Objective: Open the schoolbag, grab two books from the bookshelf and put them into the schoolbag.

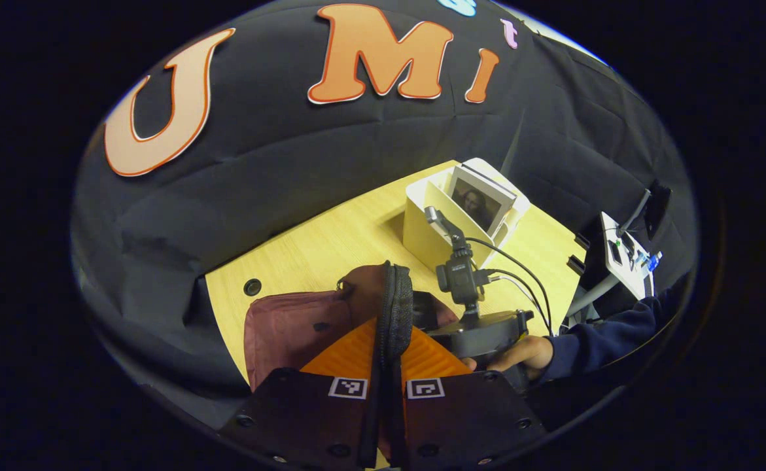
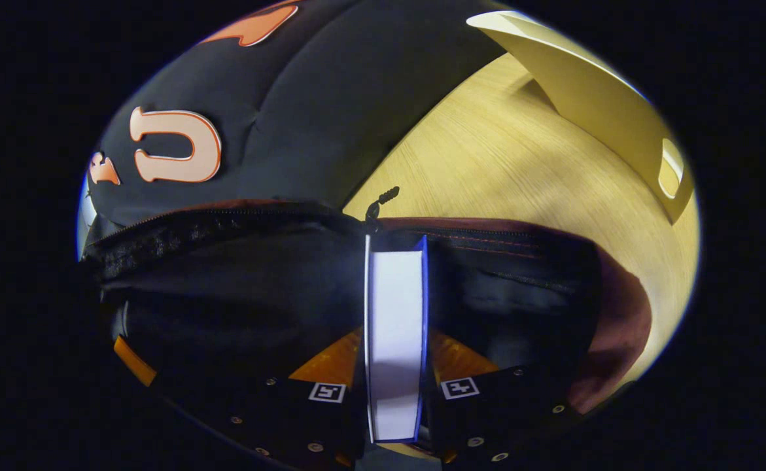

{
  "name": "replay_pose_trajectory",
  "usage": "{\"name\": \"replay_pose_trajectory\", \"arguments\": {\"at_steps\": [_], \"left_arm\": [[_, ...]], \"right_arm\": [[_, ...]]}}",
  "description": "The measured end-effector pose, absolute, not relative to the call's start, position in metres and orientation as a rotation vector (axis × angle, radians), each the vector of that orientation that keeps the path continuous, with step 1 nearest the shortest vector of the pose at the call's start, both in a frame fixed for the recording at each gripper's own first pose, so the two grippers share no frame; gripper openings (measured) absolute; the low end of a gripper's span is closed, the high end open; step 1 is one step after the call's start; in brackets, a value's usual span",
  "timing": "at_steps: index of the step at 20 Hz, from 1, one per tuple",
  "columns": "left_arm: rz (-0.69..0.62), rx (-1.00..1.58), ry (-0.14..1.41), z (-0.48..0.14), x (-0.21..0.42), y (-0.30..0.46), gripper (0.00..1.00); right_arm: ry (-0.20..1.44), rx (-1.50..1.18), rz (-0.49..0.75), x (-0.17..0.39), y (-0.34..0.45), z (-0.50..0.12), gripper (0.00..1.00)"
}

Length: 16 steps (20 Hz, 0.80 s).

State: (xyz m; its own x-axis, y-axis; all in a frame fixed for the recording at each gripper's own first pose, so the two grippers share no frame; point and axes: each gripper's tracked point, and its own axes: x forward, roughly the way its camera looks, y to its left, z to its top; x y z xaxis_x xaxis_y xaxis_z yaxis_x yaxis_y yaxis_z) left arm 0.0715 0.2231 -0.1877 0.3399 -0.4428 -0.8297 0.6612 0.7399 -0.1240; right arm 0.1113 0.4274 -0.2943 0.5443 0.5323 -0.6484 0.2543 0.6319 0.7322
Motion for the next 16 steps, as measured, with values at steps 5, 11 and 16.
{"name": "replay_pose_trajectory", "arguments": {"at_steps": [5,11,16], "left_arm": [[-0.734,0.213,1.02,-0.207,0.063,0.219,0.08],[-0.749,0.2,1.023,-0.216,0.065,0.206,0.08],[-0.749,0.222,1.035,-0.221,0.062,0.203,0.08]], "right_arm": [[1.096,0.701,0.125,0.081,0.372,-0.305,0.99],[1.102,0.474,0.046,0.059,0.302,-0.298,0.97],[1.106,0.328,0.046,0.042,0.253,-0.265,0.97]]}}
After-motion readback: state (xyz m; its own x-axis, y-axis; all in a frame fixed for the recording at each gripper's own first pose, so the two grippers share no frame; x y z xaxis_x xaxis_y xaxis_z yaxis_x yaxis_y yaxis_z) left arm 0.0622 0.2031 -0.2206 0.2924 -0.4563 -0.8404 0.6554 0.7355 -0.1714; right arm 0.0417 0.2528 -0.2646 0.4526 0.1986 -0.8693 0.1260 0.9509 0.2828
